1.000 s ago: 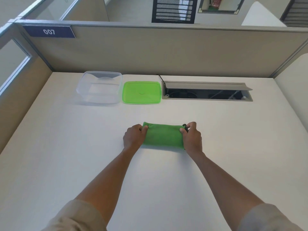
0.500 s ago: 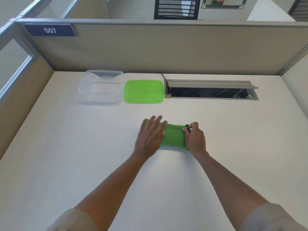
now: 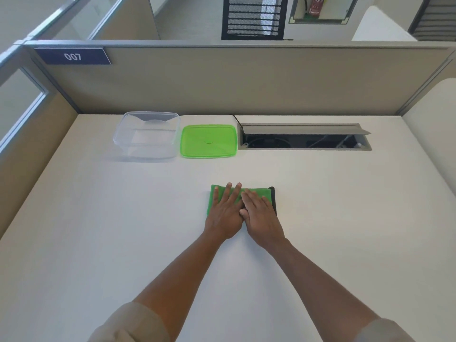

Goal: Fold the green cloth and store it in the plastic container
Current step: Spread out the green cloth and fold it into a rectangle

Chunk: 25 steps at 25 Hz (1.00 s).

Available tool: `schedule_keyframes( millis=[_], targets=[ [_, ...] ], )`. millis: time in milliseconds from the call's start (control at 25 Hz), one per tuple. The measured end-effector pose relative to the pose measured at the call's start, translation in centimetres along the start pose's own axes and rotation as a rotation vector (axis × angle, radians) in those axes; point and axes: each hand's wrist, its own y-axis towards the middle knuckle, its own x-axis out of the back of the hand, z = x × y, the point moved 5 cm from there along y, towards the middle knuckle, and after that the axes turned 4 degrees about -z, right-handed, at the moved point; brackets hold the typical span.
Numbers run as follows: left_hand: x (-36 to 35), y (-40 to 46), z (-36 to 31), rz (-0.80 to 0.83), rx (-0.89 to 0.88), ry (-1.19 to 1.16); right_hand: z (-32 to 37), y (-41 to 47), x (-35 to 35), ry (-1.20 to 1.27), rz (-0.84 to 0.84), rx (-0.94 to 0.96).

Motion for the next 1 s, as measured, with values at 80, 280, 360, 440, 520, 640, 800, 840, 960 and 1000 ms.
schedule_keyframes(
  millis=[80, 280, 360, 440, 520, 640, 800, 840, 960, 1000],
  targets=[
    [0.1, 0.0, 0.3, -0.005, 0.02, -0.034, -0.8, 0.1, -0.1, -0.073, 0.004, -0.024],
    [0.0, -0.2, 1.0, -0.036, 0.122, -0.104, -2.7, -0.5, 0.1, -0.177, 0.053, -0.157],
    [0.0, -0.3, 1.7, -0.043, 0.195, -0.133, -2.6, -0.5, -0.1, -0.17, 0.067, -0.199],
    [-0.2, -0.5, 2.7, -0.028, 0.278, -0.155, -2.6, -0.4, 0.0, -0.113, 0.046, -0.292],
    [-0.3, -0.9, 3.7, -0.013, 0.357, -0.187, -2.9, -0.7, 0.4, -0.002, 0.004, -0.426],
    [-0.2, -1.6, 4.5, -0.011, 0.555, -0.286, -3.5, -1.1, 1.2, 0.039, -0.06, -0.602],
    [0.8, -2.1, 4.1, -0.021, 0.856, -0.302, -3.6, -0.8, 1.6, 0.177, -0.065, -0.843],
    [0.8, -2.2, 4.2, 0.008, 0.92, -0.35, -3.7, -0.7, 1.5, 0.236, -0.057, -0.893],
    [0.4, -2.3, 5.3, 0.092, 1.073, -0.569, -4.2, -0.8, 1.8, 0.37, -0.016, -1.016],
    [0.3, -2.4, 5.7, 0.1, 1.105, -0.662, -4.5, -0.8, 1.9, 0.406, -0.01, -1.047]
  ],
)
